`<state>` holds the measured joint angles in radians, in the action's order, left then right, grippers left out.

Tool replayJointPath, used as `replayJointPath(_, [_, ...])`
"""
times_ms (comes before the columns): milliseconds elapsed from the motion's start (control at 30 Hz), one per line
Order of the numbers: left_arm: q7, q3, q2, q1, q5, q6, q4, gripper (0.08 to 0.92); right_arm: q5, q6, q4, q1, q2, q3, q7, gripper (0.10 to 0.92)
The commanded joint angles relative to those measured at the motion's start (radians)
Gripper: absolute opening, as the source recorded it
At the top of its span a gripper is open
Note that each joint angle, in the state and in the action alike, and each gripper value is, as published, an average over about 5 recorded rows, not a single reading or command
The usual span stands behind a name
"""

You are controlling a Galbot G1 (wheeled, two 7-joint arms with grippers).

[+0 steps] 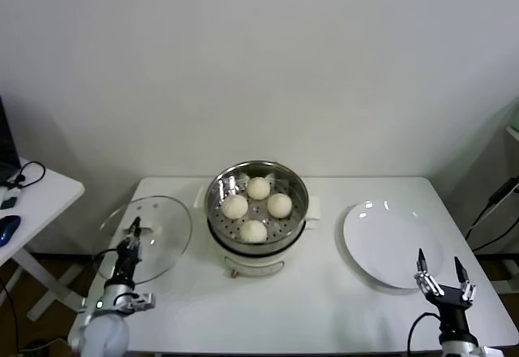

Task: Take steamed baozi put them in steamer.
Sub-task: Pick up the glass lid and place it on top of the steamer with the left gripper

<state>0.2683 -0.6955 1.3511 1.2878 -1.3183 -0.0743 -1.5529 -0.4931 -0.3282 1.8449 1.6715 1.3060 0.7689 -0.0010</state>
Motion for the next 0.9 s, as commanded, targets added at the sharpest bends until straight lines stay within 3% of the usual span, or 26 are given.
replayJointPath(33, [-0.168, 0.021, -0.111, 0.080, 0.065, 0.097, -0.328, 0.138, 0.006, 0.000, -0.003, 0.001, -0.002, -0.002, -0.003, 0.823])
replayJointPath(300, [-0.293, 0.050, -0.222, 0.082, 0.092, 0.213, -0.456, 0.138, 0.013, -0.002, -0.010, 0.000, -0.007, -0.005, -0.005, 0.823])
replayJointPath(633, [-0.478, 0.156, -0.313, 0.044, 0.174, 0.379, -0.565, 0.138, 0.048, -0.002, -0.011, 0.001, 0.000, -0.017, -0.008, 0.823])
replayJointPath(900, [-0.588, 0.296, -0.322, -0.021, 0.159, 0.513, -0.620, 0.138, 0.072, -0.006, -0.022, 0.001, 0.006, -0.023, -0.008, 0.823])
